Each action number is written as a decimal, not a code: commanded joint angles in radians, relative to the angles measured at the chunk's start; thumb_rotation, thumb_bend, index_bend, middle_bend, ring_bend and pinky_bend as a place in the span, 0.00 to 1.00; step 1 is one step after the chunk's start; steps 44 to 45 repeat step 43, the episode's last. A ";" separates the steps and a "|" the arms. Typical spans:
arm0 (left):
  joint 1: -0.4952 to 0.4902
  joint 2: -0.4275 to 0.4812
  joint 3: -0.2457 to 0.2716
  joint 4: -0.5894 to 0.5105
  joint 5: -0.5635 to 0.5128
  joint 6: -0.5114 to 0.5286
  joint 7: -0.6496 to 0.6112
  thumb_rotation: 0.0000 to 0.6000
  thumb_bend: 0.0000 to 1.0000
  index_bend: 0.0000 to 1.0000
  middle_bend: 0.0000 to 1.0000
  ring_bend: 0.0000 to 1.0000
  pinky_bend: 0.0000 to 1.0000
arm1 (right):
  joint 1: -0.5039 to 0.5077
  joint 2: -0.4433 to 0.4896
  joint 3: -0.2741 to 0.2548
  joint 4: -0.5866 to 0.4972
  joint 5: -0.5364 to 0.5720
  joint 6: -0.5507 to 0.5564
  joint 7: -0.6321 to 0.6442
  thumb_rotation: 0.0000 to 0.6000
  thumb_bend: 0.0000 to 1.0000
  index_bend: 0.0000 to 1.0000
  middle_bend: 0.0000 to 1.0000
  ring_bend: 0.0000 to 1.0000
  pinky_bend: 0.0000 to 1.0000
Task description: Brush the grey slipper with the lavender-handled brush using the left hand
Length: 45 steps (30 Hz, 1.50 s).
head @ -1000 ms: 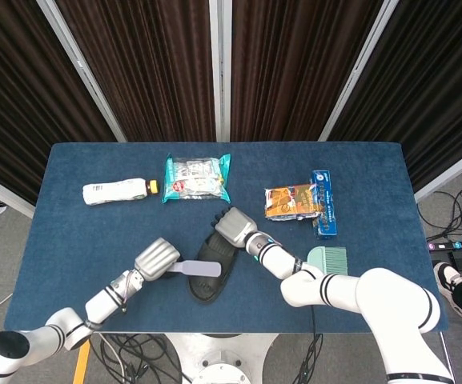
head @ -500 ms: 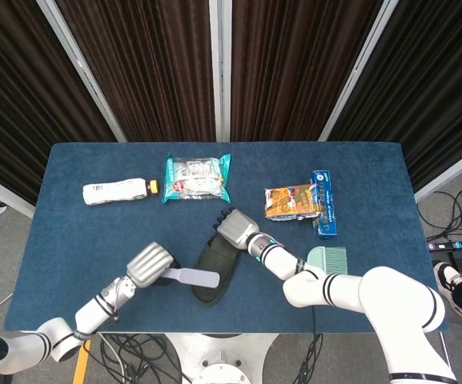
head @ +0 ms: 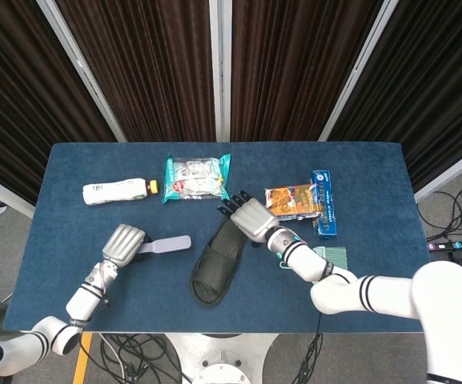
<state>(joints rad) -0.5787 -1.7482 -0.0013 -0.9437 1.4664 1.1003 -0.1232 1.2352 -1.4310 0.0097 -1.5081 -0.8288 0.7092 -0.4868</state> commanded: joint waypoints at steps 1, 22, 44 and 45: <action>0.002 0.004 -0.015 -0.034 -0.028 -0.035 0.032 1.00 0.37 0.81 0.86 0.76 1.00 | -0.074 0.094 0.019 -0.086 -0.080 0.057 0.088 1.00 0.02 0.00 0.00 0.00 0.00; 0.061 0.240 -0.032 -0.393 -0.029 0.034 0.061 0.62 0.09 0.15 0.16 0.11 0.32 | -0.399 0.350 -0.030 -0.200 -0.400 0.249 0.385 1.00 0.05 0.00 0.00 0.00 0.00; 0.440 0.432 -0.015 -0.513 -0.117 0.461 0.095 1.00 0.08 0.18 0.18 0.11 0.29 | -0.983 0.343 -0.122 -0.043 -0.584 0.866 0.591 1.00 0.10 0.01 0.07 0.00 0.00; 0.440 0.432 -0.015 -0.513 -0.117 0.461 0.095 1.00 0.08 0.18 0.18 0.11 0.29 | -0.983 0.343 -0.122 -0.043 -0.584 0.866 0.591 1.00 0.10 0.01 0.07 0.00 0.00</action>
